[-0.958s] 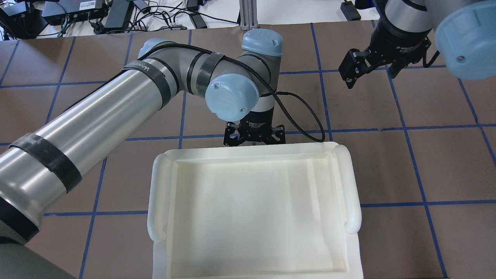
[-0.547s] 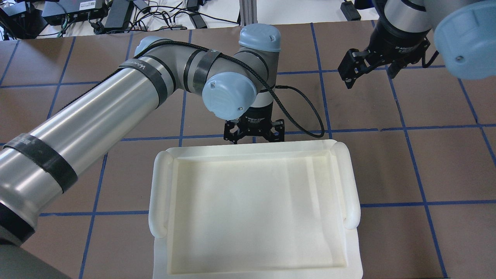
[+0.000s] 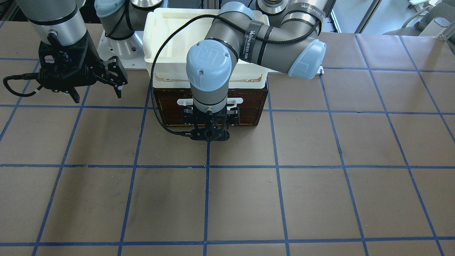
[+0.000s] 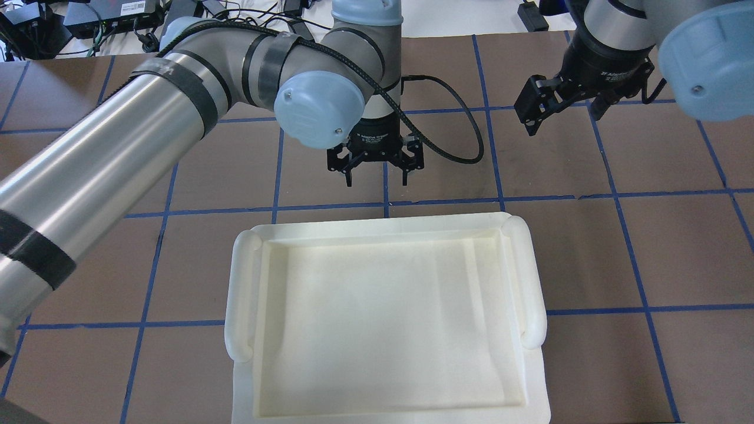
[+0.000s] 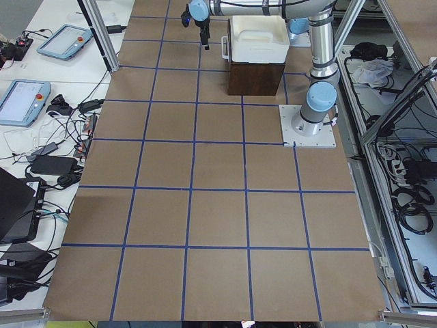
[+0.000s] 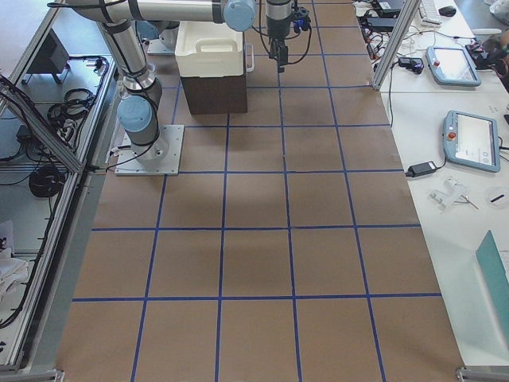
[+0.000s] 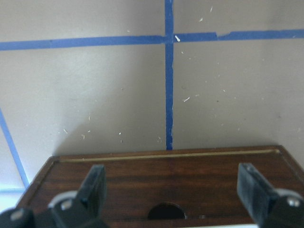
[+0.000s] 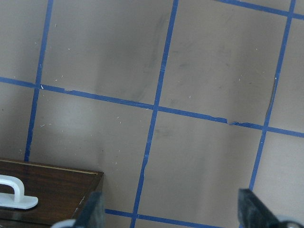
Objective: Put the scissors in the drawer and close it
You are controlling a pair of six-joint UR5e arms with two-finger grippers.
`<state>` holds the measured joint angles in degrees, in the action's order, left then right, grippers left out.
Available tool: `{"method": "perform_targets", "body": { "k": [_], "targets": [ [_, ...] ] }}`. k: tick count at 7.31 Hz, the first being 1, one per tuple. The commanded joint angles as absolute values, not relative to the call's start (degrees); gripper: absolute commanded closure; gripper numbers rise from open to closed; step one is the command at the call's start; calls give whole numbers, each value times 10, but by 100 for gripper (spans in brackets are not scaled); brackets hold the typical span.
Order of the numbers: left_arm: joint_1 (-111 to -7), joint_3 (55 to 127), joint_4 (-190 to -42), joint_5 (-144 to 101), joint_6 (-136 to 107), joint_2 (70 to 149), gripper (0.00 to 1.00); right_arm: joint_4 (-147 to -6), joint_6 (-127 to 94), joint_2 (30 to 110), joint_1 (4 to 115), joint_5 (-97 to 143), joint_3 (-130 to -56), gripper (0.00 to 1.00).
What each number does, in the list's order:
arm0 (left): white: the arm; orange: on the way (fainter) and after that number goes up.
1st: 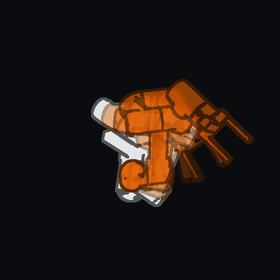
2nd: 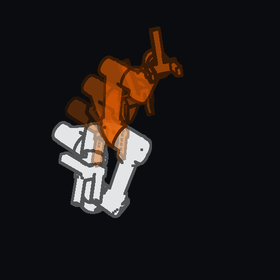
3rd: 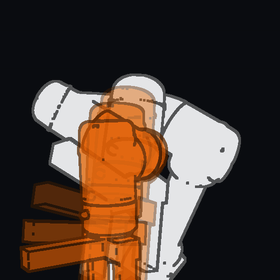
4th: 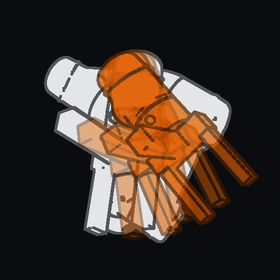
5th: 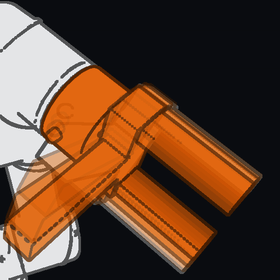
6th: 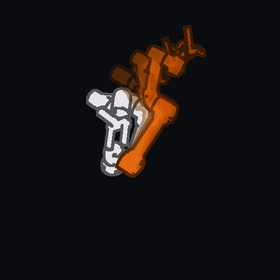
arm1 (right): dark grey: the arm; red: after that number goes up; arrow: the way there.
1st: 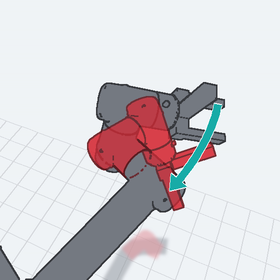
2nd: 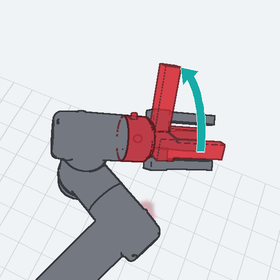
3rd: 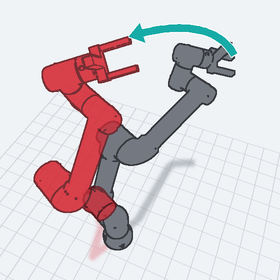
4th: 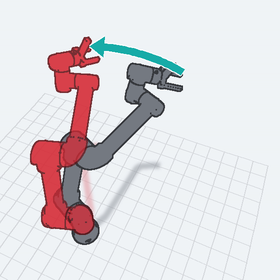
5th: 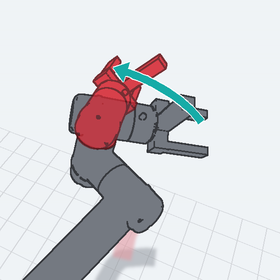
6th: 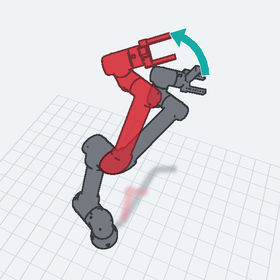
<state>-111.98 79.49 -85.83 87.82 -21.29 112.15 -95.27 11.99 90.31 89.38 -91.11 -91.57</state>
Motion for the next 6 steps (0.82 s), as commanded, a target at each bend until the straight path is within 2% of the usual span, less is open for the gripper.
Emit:
{"method": "perform_targets", "body": {
  "k": [1,4,6],
  "targets": [
    [-1109,785,-860,888,-207,1056,0,-953,120,903,894,-912,-916,0],
    [-1108,810,-867,862,-206,952,0,-953,120,903,894,-911,-916,0],
    [-1094,863,-867,864,-205,901,0,-953,121,903,894,-911,-916,0]
  ]
}}
